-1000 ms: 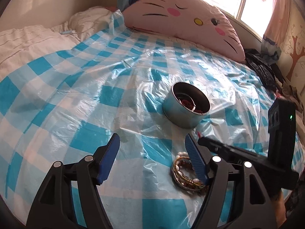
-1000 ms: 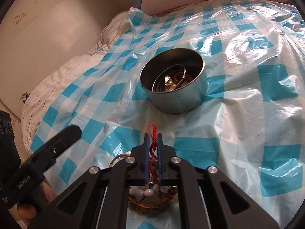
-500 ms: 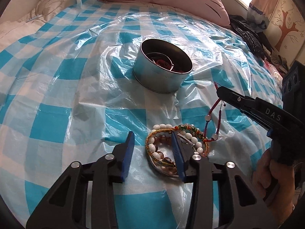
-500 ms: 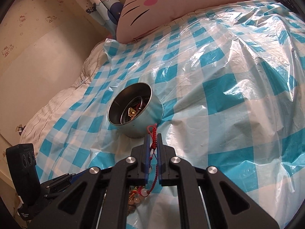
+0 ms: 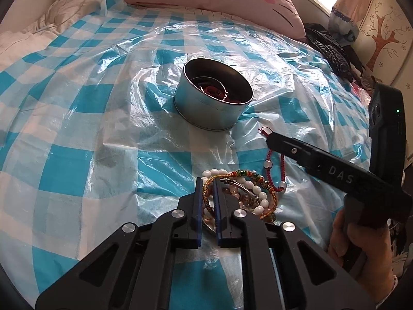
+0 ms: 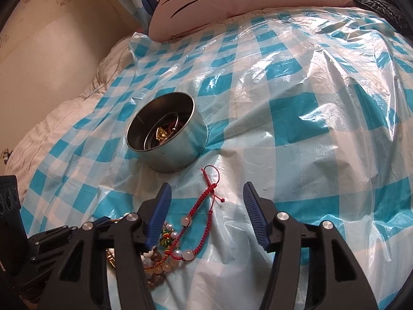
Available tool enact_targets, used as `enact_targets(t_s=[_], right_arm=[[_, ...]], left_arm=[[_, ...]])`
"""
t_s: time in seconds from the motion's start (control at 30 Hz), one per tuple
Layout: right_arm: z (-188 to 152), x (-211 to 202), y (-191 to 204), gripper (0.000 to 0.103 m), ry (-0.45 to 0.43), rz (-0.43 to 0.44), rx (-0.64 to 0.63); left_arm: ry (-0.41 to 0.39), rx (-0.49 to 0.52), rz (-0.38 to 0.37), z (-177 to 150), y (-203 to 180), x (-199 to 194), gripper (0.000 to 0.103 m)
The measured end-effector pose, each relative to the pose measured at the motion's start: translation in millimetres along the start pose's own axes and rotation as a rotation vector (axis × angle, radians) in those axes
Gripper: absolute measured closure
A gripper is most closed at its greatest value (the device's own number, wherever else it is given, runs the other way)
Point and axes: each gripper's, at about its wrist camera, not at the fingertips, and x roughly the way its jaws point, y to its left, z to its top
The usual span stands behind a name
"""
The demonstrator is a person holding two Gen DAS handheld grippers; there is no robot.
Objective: Organize jewelry
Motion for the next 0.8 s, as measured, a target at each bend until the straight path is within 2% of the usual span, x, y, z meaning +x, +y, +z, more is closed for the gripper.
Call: enact_targets(t_s=[0.1, 0.17, 0.2, 0.23, 0.3, 0.57, 0.67, 0.73, 0.77, 0.8], right_arm=[[-4, 13, 13, 0.049, 0.046, -0.046, -0.073], [-5, 15, 19, 0.071, 0.047, -0.061, -0.114], [-6, 14, 21, 0.086, 0.046, -0.064, -0.125], [-6, 13, 20, 0.092, 0.042, -0.060, -0.125], [-5, 8, 17, 0.096, 0.024, -0.049, -0.110], [3, -17, -7, 0.096, -0.084, -0.010, 0.004], [5, -17, -9, 0.096, -0.085, -0.005, 0.014], [5, -12, -10, 0.095, -0.056, -0.016, 0.019], [5, -8, -10, 0.092, -0.036, -0.021, 0.021], [4, -5, -9, 0.074, -0.021, -0.028, 0.021]], left_arm=[[-0.038, 0.024, -0.011, 0, -5, -7, 0.097], [-0.055, 0.035, -0.013, 0, -8, -10, 0.097], [-0.052, 0.036, -0.014, 0, -8, -10, 0.097], [-0.044, 0.034, -0.013, 0, -8, -9, 0.097], [-0.035, 0.025, -0.013, 1, -6, -7, 0.097], [0.008, 0.002, 0.012, 0, -1, 3, 0.097], [0.030, -0.019, 0.023, 1, 4, 8, 0.095], [0.049, -0.034, 0.035, 0, 7, 11, 0.086], [0.052, -0.039, 0.035, 1, 8, 12, 0.085], [0.052, -0.041, 0.033, 1, 9, 12, 0.083]])
